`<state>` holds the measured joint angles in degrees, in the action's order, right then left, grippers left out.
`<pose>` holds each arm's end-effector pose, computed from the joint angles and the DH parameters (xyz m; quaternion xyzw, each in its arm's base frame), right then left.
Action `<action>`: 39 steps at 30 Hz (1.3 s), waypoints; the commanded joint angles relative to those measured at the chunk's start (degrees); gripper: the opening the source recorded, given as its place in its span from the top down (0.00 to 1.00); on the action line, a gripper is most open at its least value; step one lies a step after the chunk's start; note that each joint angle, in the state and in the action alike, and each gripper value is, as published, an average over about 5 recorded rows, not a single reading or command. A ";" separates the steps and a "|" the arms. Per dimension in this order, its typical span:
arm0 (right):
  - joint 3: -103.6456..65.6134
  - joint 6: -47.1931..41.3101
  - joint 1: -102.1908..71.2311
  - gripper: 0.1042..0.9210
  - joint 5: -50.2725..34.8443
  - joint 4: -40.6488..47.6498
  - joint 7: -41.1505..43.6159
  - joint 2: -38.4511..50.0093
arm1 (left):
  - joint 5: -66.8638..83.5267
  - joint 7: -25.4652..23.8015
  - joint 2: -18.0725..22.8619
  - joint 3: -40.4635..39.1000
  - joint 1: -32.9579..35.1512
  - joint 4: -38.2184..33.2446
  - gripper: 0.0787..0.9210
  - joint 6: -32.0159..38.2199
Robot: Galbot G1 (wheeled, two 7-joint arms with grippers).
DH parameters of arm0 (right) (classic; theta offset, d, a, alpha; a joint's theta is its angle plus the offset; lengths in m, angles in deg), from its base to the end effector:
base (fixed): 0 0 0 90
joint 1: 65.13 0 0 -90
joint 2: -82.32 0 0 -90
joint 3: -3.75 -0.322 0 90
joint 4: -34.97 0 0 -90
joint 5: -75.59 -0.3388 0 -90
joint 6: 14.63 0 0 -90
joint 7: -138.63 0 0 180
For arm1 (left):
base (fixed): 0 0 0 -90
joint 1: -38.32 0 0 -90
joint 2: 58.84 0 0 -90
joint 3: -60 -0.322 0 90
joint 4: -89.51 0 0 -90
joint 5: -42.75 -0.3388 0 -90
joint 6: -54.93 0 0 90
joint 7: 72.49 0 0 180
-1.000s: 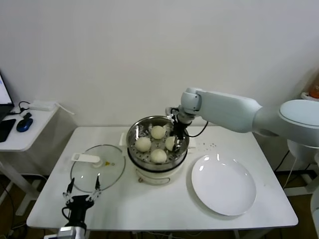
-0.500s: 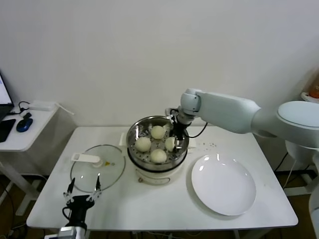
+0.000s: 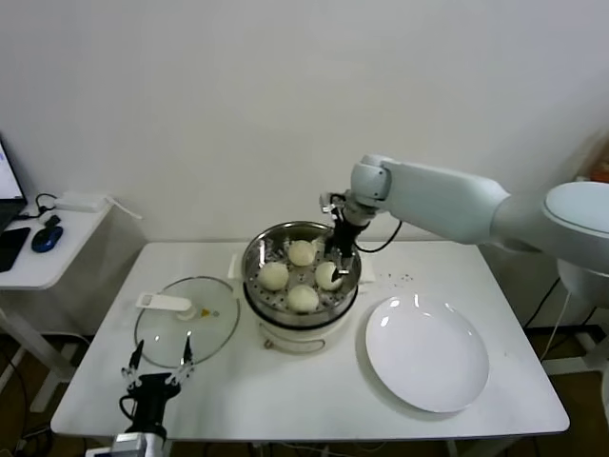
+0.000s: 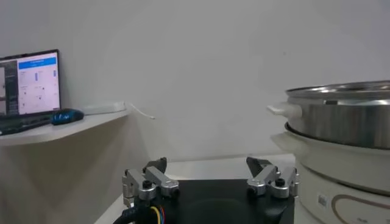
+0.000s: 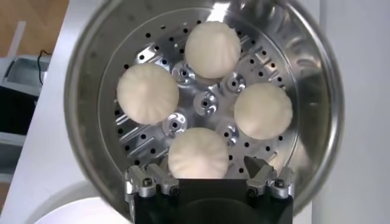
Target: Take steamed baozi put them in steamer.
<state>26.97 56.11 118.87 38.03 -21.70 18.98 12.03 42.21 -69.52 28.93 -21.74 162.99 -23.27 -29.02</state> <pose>0.5725 0.0735 -0.0718 0.5682 -0.5489 0.4876 0.3715 0.1468 0.0523 -0.3312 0.0761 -0.9941 -0.0603 0.0481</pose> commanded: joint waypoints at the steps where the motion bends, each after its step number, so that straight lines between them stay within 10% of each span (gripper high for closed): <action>1: -0.82 0.90 6.84 0.12 -5.70 -7.98 -0.50 9.91 | -0.24 -0.06 -0.02 -0.13 -0.32 -0.24 0.12 -0.32; 24: -68.08 8.29 -51.46 0.12 4.79 -38.48 -34.43 40.82 | 0.44 -3.48 -0.15 1.16 -1.19 -1.71 0.12 0.76; 39: -107.91 20.24 -98.64 0.12 15.93 -47.16 -46.68 16.97 | 0.91 -4.34 0.76 1.70 0.05 -2.68 0.12 1.07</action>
<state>-50.17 67.47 56.53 45.72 -60.50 -16.97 41.93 42.93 -73.02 29.55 -20.32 162.79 -25.60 -27.93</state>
